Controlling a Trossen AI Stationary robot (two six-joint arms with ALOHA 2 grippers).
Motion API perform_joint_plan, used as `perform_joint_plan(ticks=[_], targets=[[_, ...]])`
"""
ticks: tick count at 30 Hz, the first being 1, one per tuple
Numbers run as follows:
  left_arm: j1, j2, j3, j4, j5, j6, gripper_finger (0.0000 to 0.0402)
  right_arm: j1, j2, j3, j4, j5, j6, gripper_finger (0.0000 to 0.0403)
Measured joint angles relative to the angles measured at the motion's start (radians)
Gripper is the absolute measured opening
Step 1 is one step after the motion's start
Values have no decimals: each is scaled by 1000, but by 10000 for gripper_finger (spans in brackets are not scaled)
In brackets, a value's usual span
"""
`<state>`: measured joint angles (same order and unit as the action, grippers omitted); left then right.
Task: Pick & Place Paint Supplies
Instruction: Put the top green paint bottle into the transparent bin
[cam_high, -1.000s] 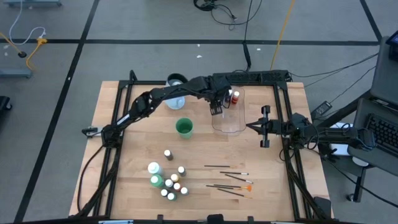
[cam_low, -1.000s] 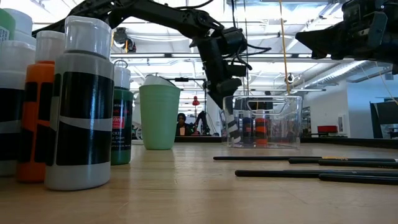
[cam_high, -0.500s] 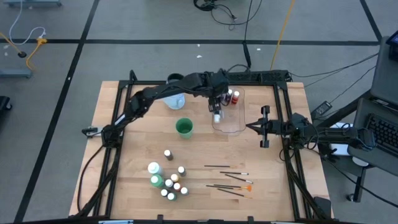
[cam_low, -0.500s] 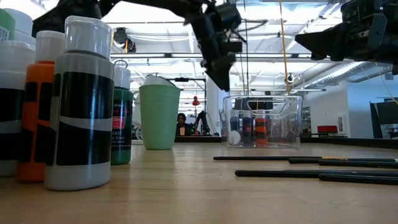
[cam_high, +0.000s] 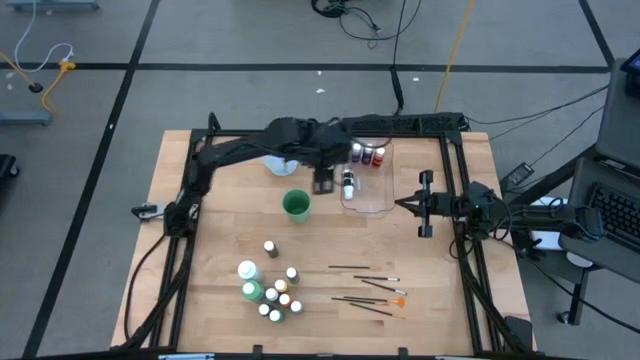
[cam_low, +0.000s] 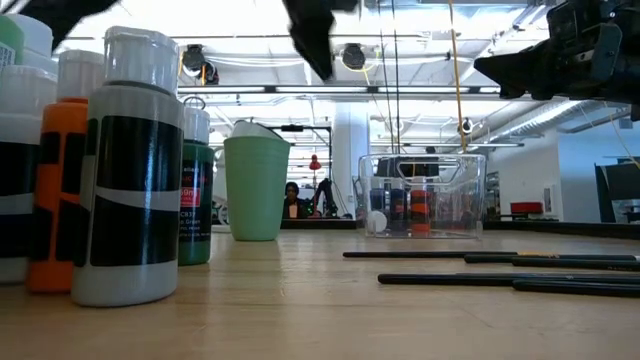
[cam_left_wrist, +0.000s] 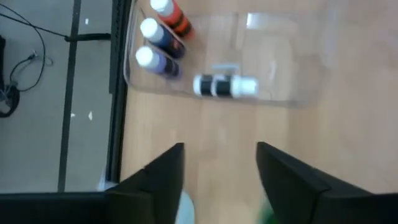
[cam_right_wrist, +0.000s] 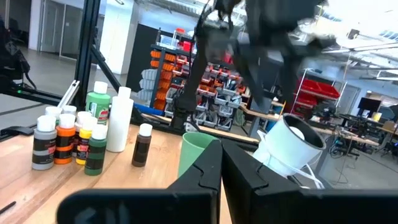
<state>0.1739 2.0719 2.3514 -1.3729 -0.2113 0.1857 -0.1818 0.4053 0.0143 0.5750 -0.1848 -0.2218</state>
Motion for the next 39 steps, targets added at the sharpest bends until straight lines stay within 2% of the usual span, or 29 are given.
perform_joint_plan(ticks=[4, 7, 9, 13, 16, 19, 22, 25, 29, 31, 34, 39], targets=[[-42, -191, -76, -5, -21, -87, 110, 0, 2, 0, -14, 0, 18, 2], [-71, -397, -258, 84, -67, -152, 39, 0, 2, 0, -32, 0, 31, 2], [-93, -561, -463, 218, -82, -183, 11, 0, 3, 0, -36, 0, 42, 2], [-135, -915, -1021, 633, -65, -188, 19, 0, 9, 0, -43, 0, 53, 2], [-132, -1154, -1433, 967, -8, -170, 7, 0, 14, 0, -42, 0, 53, 2], [-117, -1355, -1692, 1161, 97, -115, 5, 0, 22, 0, -35, 0, 69, 2], [-102, -1539, -1846, 1269, 125, -48, 2, 0, 27, 0, -12, 0, 90, 2], [-65, -1688, -1974, 1325, 133, -65, 2, 0, 32, 0, 19, 1, 73, 2], [-45, -1788, -2149, 1503, 168, -89, 1, 0, 67, 15, 116, 49, 59, 2], [-37, -1806, -2202, 1555, 155, -55, 1, 0, 102, 72, 89, 83, 81, 2], [-25, -1809, -2253, 1620, 124, -26, 5, 12, 215, 220, -80, 90, 102, 1], [-20, -1804, -2294, 1688, 124, 14, 2, 102, 537, 483, -112, 141, 120, 7]])
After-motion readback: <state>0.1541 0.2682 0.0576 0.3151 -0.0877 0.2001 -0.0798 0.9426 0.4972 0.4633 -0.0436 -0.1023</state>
